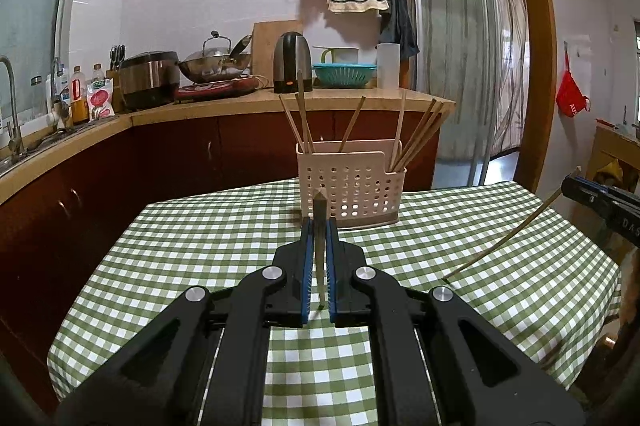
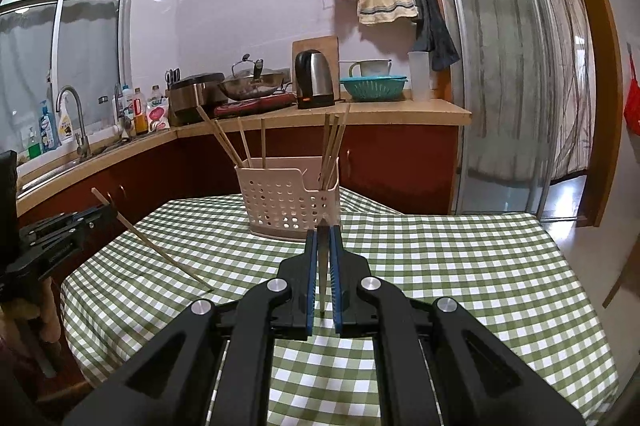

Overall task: Organize utensils
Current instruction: 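Lift both held chopsticks upright and carry them over the beige caddy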

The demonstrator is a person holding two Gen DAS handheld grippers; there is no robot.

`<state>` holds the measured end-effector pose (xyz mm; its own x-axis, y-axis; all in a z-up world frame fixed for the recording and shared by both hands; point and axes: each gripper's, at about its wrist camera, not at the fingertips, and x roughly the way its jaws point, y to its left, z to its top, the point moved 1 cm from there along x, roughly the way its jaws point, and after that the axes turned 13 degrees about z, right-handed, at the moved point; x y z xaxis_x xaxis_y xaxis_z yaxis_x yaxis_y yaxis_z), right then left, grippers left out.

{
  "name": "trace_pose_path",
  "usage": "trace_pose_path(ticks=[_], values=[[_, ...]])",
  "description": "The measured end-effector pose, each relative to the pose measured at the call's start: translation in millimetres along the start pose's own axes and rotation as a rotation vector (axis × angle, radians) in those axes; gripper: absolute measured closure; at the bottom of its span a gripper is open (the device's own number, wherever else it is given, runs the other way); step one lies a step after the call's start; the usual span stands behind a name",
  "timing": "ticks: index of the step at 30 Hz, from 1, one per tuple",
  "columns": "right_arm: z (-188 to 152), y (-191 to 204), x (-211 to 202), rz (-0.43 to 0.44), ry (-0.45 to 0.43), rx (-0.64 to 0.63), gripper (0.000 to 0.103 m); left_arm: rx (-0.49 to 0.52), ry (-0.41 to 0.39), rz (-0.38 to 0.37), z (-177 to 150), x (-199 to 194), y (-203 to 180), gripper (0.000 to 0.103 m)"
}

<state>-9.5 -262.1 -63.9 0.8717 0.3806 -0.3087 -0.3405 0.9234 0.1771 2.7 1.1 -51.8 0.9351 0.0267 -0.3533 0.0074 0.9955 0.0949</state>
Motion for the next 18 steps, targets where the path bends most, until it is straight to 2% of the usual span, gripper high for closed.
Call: trace_pose_path(ticks=[18], values=[[24.4,-4.7,31.7,0.006,-0.033,-0.031,0.096,0.011,0.0,-0.011,22.6,27.8,-4.3,0.096]])
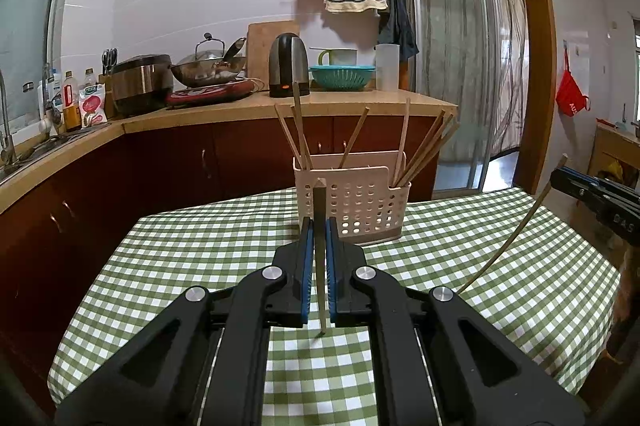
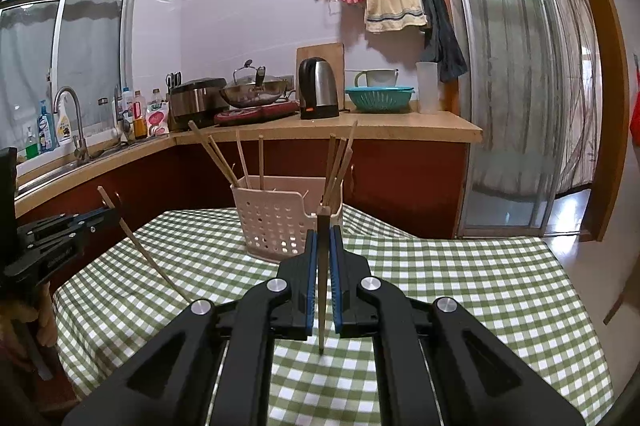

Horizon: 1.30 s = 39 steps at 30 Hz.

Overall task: Organize utensils
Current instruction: 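Lift both held chopsticks upright and carry them over the beige caddy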

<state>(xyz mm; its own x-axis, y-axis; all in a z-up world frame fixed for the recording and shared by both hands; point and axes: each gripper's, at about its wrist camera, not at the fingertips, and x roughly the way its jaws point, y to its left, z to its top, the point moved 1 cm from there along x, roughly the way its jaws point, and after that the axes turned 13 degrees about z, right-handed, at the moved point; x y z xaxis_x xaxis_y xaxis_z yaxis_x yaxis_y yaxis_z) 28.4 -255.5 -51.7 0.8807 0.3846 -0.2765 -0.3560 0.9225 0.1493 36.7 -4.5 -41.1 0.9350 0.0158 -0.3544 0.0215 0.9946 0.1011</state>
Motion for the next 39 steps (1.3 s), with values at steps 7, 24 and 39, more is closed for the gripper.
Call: trace_pose_path(ticks=[7,24,39], values=[[10.4,-1.7,16.8,0.0,-0.004,0.0,0.096,-0.006,0.009,-0.002,9.1,14.6,3.7,0.096],[18.6,-2.9,32.7,-0.002,0.004,0.002,0.096,-0.024,0.007,0.023,17.0,38.0,15.6,0.095],[46.3,6.1,25.0,0.055,-0.071,-0.008,0.096,-0.08,-0.061,-0.062,54.0,27.1,19.6,0.096]])
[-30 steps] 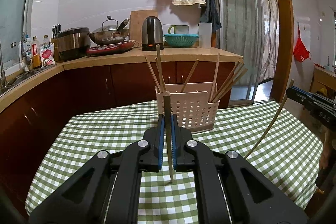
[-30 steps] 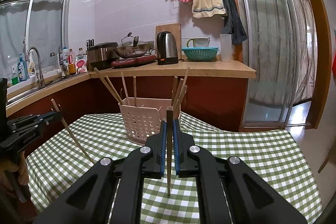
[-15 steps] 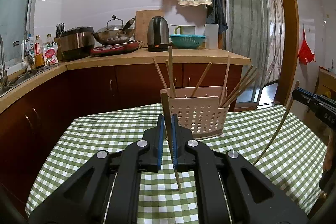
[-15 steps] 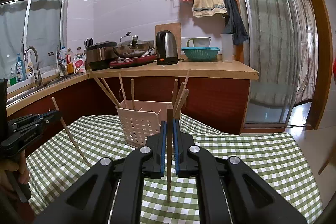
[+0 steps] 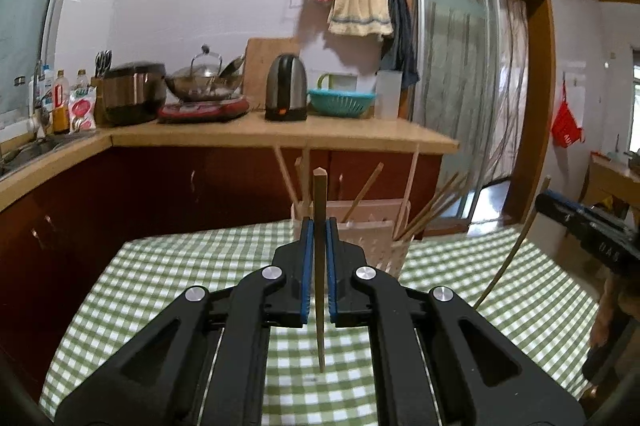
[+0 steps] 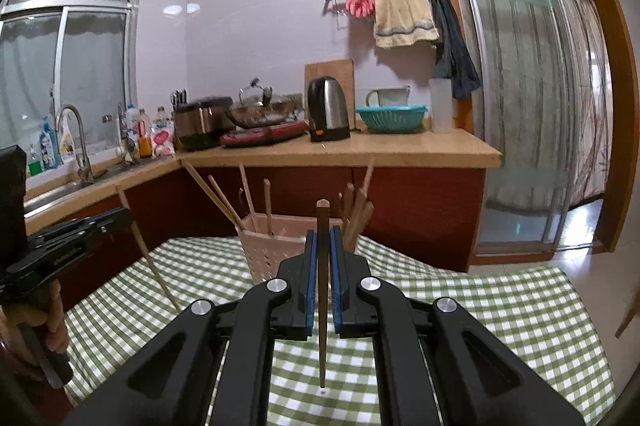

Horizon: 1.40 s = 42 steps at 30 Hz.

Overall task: Organize utensils
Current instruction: 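Lower both chopsticks into the caddy and open both grippers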

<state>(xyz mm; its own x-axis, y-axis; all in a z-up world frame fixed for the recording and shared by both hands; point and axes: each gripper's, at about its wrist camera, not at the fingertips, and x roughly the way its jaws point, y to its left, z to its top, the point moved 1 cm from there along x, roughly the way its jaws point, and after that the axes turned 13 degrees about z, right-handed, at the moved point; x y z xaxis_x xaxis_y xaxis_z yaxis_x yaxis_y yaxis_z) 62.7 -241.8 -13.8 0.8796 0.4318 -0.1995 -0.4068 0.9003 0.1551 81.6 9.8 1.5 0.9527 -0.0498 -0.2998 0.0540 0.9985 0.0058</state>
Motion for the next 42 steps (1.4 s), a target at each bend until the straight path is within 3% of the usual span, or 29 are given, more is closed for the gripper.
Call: trace_pose_path(ticks=[11,23,34,42], values=[[57.7,6.7,4.1,0.041,-0.155,-0.068,0.096,-0.005,-0.195,-0.035,70.8,-1.1,-12.9,0.096],[99.8,-17.9,49.6,0.049,-0.261,-0.071,0.096,-0.059,-0.264,-0.017,112.0,49.1,-11.7,0.096],[98.3,-35.8,97.3,0.054,-0.29,-0.063,0.096,-0.029,-0.223,0.001,99.1,91.0,-21.1,0.096],[69.7,-45.0,129.2,0.034,-0.218,-0.059,0.096,-0.003,-0.172,-0.007,76.4,113.0,-27.5,0.096]])
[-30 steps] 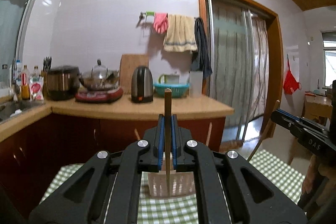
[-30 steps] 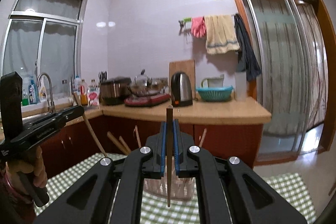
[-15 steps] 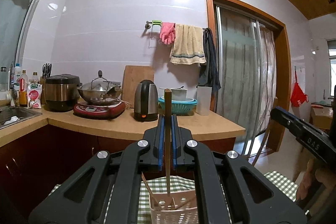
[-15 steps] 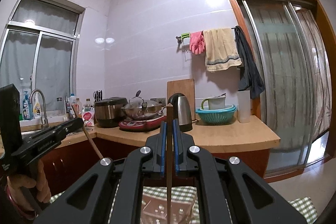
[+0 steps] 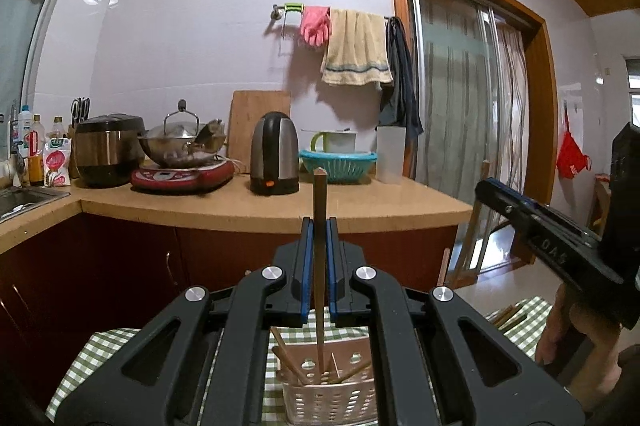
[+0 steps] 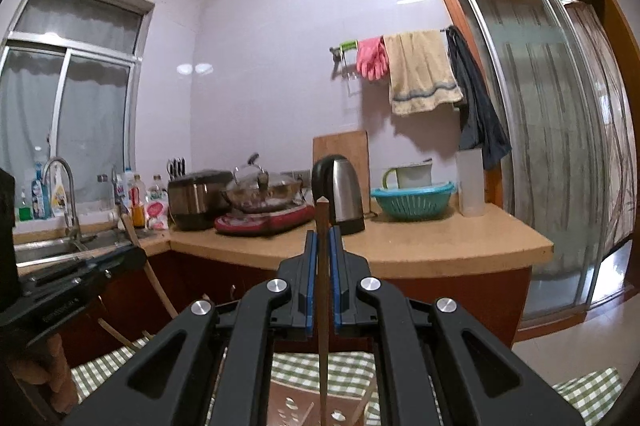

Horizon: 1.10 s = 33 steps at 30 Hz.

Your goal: Organize utensils

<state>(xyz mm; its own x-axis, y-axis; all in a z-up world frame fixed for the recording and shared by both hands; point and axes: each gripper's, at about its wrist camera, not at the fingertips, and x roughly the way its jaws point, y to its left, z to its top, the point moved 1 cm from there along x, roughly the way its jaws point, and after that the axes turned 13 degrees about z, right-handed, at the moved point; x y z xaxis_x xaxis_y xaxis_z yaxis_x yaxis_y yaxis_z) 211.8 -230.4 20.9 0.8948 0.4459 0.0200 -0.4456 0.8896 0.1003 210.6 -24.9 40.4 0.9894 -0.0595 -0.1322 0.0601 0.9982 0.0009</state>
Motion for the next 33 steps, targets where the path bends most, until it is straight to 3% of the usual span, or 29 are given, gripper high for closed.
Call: trace_pose_path(ticks=[6,13,15,16,17,21,23,30,33], values=[[-12.7,0.6,11.3,-0.01,0.07,-0.011,0.096,0.025,0.029,0.006,-12.6,7.9,-2.0,0.096],[-14.2,0.5,12.8,-0.01,0.086,-0.007,0.093,0.028,0.069,0.01,-19.6,17.0,0.2,0.095],[-14.5,0.8,11.8,-0.012,0.085,-0.004,0.088,0.028,0.075,0.015,-20.5,18.0,1.5,0.085],[-14.4,0.9,11.3,-0.013,0.082,-0.004,0.085,0.024,0.077,0.019,-20.6,18.2,2.8,0.073],[-14.1,0.8,12.2,-0.011,0.083,-0.003,0.084,0.016,0.075,0.021,-20.6,17.4,4.8,0.07],[-13.5,1.4,11.2,-0.013,0.085,-0.004,0.082,0.022,0.074,0.023,-20.5,16.8,5.6,0.069],[-13.0,1.3,11.5,-0.016,0.084,-0.005,0.079,0.026,0.074,0.025,-20.4,15.4,5.7,0.061],[-10.6,9.0,-2.2,-0.05,0.068,-0.014,0.045,0.028,0.058,0.038,-18.4,5.5,7.1,0.041],[-9.3,13.6,-9.3,-0.061,0.065,-0.022,0.037,0.033,0.05,0.052,-17.3,-1.1,7.0,0.034]])
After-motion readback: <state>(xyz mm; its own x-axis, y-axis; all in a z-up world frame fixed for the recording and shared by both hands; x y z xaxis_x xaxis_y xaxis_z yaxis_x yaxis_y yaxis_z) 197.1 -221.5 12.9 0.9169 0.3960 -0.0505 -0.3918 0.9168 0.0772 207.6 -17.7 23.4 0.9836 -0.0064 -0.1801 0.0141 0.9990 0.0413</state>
